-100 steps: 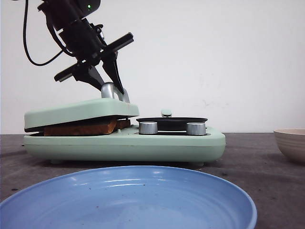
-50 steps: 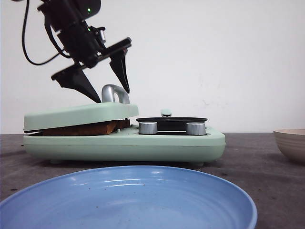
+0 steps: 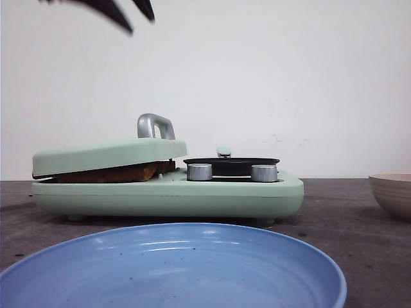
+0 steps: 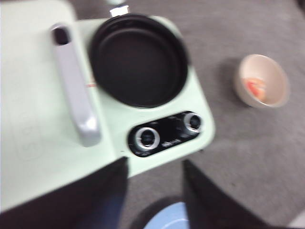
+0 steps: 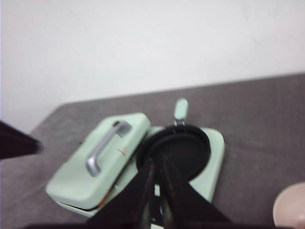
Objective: Make breakfast with bread and shrimp
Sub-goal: 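Open the left gripper and lift it off the lid handle, then grasp the rim of the cream shrimp bowl with the right gripper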
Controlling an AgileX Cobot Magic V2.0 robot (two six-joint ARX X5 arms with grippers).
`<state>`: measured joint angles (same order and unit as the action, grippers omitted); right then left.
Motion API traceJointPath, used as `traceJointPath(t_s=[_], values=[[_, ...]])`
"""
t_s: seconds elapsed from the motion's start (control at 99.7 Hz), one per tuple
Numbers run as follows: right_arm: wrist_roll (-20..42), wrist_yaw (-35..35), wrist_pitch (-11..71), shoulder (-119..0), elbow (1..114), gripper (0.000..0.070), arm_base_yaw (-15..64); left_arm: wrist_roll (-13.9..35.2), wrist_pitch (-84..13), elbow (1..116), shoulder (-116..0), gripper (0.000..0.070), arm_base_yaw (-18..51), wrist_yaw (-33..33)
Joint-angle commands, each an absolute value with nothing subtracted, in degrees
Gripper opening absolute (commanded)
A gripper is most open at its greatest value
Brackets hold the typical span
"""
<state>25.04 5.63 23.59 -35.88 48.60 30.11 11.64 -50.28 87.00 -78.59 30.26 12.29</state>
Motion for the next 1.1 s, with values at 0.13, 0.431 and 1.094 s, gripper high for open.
traceJointPath(t_s=[0.13, 0.431, 1.094], values=[[28.84, 6.15, 23.05, -40.95, 49.08, 0.0009, 26.52, 7.81, -50.5, 88.2, -70.65, 0.001, 33.1, 12.38], [29.89, -0.19, 22.87, -48.86, 49.1, 0.0023, 8.95, 5.15, -57.01, 88.18, -62.24, 0.001, 33.43, 10.92], [29.54, -17.41, 28.71, -74.46, 49.12, 0.0335, -17.67, 2.59, -57.3, 88.18, -57.28, 0.001, 36.51, 10.46]])
